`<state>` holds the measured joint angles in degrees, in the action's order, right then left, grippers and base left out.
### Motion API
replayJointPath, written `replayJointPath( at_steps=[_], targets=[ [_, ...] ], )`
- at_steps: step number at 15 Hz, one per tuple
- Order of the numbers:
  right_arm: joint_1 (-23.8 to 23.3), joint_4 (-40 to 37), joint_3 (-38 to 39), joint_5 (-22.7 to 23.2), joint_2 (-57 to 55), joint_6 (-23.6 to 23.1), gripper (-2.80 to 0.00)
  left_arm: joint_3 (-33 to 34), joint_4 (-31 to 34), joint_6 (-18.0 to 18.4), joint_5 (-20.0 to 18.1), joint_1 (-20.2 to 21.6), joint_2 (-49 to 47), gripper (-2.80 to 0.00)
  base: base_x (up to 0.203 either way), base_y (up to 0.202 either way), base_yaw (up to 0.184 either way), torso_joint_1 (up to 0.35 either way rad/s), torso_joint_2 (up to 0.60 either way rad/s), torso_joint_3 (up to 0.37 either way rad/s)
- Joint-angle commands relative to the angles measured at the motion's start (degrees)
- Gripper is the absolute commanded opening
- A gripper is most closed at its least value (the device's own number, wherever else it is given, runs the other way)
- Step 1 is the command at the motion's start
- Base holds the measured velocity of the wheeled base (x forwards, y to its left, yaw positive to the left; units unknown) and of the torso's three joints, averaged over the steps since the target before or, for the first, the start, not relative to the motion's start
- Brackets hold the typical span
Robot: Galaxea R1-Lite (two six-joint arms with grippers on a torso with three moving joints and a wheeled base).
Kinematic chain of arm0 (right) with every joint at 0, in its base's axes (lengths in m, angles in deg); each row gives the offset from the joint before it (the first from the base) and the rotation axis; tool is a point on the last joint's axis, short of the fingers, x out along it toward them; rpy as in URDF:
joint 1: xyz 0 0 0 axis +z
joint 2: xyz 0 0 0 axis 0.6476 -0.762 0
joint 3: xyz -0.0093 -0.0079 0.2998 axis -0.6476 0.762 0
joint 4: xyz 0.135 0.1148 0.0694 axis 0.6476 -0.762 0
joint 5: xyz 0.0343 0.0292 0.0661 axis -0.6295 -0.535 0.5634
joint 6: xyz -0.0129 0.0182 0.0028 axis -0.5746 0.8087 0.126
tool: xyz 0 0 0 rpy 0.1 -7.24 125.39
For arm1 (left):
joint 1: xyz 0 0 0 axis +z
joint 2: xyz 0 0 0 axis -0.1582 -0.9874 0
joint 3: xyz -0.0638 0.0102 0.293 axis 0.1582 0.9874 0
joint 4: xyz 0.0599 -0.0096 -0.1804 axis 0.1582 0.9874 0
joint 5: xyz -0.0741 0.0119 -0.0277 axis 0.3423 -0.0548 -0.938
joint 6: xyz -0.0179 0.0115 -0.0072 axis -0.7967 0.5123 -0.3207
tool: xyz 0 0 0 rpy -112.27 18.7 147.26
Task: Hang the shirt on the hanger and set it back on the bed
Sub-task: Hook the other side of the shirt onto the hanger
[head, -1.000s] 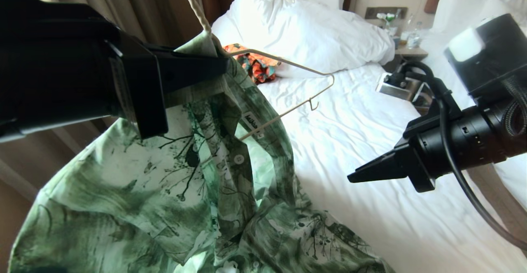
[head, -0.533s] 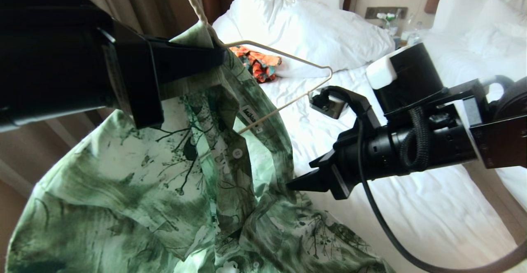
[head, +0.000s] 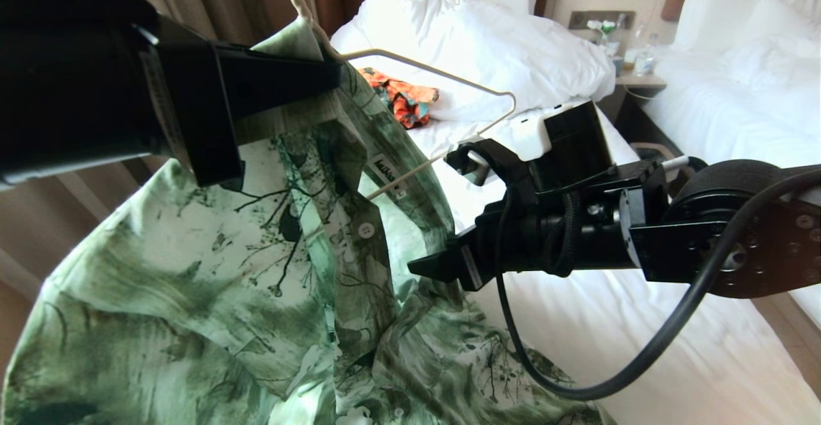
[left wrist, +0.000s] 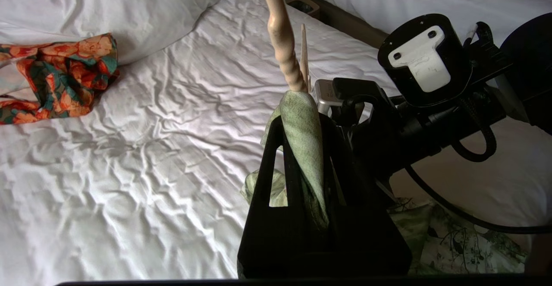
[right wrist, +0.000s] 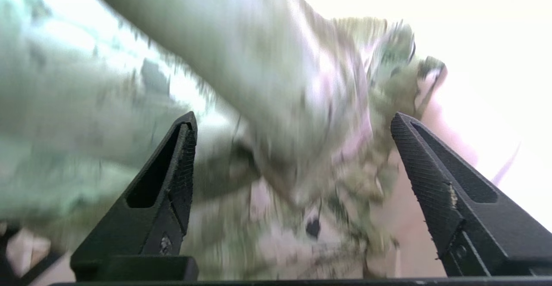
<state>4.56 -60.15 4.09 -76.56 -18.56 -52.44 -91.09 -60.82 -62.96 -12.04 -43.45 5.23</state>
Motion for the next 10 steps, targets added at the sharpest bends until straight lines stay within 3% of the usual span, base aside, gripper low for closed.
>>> replayJointPath(
  at_steps=[1,6,10],
  targets=[
    [0.8,1.6,0.4,-1.7,-2.1,0.3,-2.80,0.0,0.0,0.1,0.1,0.3,0.2,-2.80,0.000,0.000,0.000,0.000,0.00,0.000],
    [0.3,1.9,0.5,-2.4,-2.3,0.9,-2.80,0.4,0.1,0.0,0.0,0.9,0.8,-2.80,0.000,0.000,0.000,0.000,0.00,0.000],
    [-4.7,1.9,0.6,-2.0,-1.2,2.8,-2.80,2.6,0.0,-2.4,-0.4,3.1,2.2,-2.80,0.000,0.000,0.000,0.000,0.00,0.000]
  ],
)
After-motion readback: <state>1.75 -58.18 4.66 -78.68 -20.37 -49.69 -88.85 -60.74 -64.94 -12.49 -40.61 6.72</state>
